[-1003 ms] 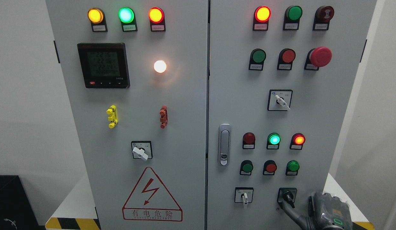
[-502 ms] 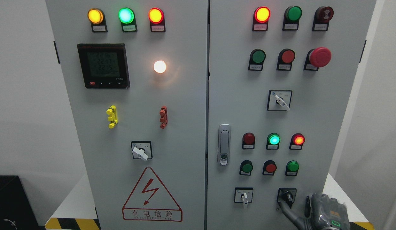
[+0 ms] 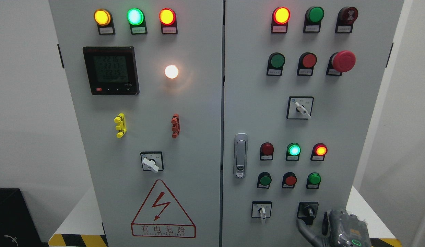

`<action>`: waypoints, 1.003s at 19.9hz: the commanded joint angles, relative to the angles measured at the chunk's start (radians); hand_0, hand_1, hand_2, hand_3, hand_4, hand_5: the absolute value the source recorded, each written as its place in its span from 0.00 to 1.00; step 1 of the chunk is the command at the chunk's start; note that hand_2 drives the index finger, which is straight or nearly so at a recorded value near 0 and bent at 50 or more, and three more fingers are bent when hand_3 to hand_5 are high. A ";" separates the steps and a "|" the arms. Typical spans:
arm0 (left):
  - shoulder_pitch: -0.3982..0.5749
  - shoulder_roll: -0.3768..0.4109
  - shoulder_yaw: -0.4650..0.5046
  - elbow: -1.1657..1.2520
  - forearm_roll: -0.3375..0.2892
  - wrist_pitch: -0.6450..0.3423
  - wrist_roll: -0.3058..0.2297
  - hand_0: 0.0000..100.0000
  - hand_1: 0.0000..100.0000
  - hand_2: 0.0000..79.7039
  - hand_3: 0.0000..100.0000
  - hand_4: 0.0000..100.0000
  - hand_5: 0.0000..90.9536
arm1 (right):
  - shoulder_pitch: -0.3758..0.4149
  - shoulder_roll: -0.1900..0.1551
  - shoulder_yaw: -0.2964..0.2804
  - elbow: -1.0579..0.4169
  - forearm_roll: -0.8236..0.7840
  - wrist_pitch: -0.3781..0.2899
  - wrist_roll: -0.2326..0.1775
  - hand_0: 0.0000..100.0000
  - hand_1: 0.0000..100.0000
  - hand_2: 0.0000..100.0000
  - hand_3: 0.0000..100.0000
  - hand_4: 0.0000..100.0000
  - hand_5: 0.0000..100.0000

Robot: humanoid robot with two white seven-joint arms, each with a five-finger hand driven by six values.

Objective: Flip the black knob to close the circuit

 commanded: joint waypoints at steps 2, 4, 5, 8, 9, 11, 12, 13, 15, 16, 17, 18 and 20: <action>0.000 0.000 -0.020 0.021 -0.021 0.000 0.000 0.00 0.00 0.00 0.00 0.00 0.00 | 0.055 0.002 0.025 -0.094 -0.023 -0.001 -0.001 0.00 0.09 0.77 0.97 0.79 0.78; 0.000 0.000 -0.020 0.021 -0.021 0.000 0.000 0.00 0.00 0.00 0.00 0.00 0.00 | 0.081 0.002 0.025 -0.121 -0.078 0.007 -0.001 0.00 0.09 0.76 0.96 0.79 0.77; 0.000 0.000 -0.020 0.021 -0.021 0.000 0.000 0.00 0.00 0.00 0.00 0.00 0.00 | 0.097 0.002 0.031 -0.128 -0.105 0.008 -0.009 0.00 0.09 0.74 0.95 0.78 0.76; 0.000 0.000 -0.020 0.021 -0.021 0.000 0.000 0.00 0.00 0.00 0.00 0.00 0.00 | 0.143 0.002 0.037 -0.163 -0.209 0.008 -0.047 0.00 0.10 0.71 0.92 0.77 0.75; 0.000 0.000 -0.020 0.023 -0.021 0.000 0.000 0.00 0.00 0.00 0.00 0.00 0.00 | 0.156 0.004 0.037 -0.175 -0.253 0.010 -0.064 0.00 0.10 0.71 0.92 0.76 0.75; 0.000 0.000 -0.020 0.021 -0.021 0.000 0.000 0.00 0.00 0.00 0.00 0.00 0.00 | 0.192 0.007 0.031 -0.201 -0.331 0.013 -0.079 0.00 0.10 0.65 0.89 0.74 0.70; 0.000 0.000 -0.020 0.023 -0.021 0.000 0.000 0.00 0.00 0.00 0.00 0.00 0.00 | 0.222 0.011 0.030 -0.215 -0.359 0.012 -0.093 0.00 0.10 0.63 0.88 0.73 0.69; 0.000 0.000 -0.020 0.021 -0.021 0.000 0.000 0.00 0.00 0.00 0.00 0.00 0.00 | 0.250 0.020 0.030 -0.230 -0.396 0.009 -0.105 0.00 0.11 0.60 0.87 0.72 0.65; 0.000 0.000 -0.020 0.021 -0.021 0.000 0.000 0.00 0.00 0.00 0.00 0.00 0.00 | 0.291 0.030 0.030 -0.249 -0.514 -0.002 -0.125 0.00 0.11 0.55 0.84 0.69 0.60; 0.000 0.000 -0.020 0.023 -0.021 0.000 0.000 0.00 0.00 0.00 0.00 0.00 0.00 | 0.307 0.030 0.028 -0.257 -0.587 -0.014 -0.134 0.00 0.11 0.52 0.83 0.68 0.58; 0.000 0.000 -0.020 0.023 -0.021 0.000 0.000 0.00 0.00 0.00 0.00 0.00 0.00 | 0.321 0.030 0.025 -0.261 -0.659 -0.039 -0.145 0.00 0.12 0.48 0.77 0.65 0.54; 0.000 0.000 -0.020 0.021 -0.021 0.000 0.000 0.00 0.00 0.00 0.00 0.00 0.00 | 0.337 0.028 0.022 -0.261 -0.731 -0.066 -0.154 0.00 0.12 0.47 0.76 0.65 0.53; 0.000 0.000 -0.020 0.021 -0.021 0.000 0.000 0.00 0.00 0.00 0.00 0.00 0.00 | 0.380 0.027 0.008 -0.263 -0.873 -0.126 -0.162 0.00 0.12 0.40 0.71 0.60 0.48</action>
